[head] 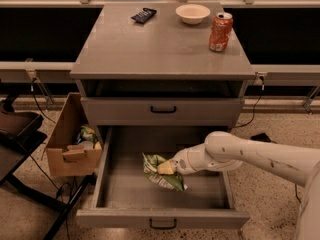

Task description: Place green jalapeno chip bag into middle drawer

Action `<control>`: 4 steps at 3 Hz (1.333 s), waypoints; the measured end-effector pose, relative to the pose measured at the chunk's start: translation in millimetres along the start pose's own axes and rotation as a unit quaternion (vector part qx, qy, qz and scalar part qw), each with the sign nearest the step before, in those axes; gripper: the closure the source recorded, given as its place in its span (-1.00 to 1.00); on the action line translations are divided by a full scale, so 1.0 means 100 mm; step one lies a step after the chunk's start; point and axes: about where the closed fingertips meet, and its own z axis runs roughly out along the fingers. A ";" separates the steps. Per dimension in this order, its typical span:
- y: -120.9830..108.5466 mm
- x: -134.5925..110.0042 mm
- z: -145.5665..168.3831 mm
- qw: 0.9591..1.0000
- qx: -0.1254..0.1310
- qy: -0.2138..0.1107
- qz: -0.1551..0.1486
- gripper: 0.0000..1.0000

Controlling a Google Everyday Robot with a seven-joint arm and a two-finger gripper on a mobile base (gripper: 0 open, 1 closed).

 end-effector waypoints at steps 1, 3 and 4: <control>0.00 0.00 0.00 1.000 0.000 0.000 0.000 -0.87; 0.02 0.00 -0.01 1.000 -0.007 -0.007 0.001 -1.00; 0.15 0.12 -0.33 0.999 -0.014 -0.024 -0.019 -1.00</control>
Offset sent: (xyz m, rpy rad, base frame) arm 0.0000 0.0000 0.0000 0.0000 0.0000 0.0000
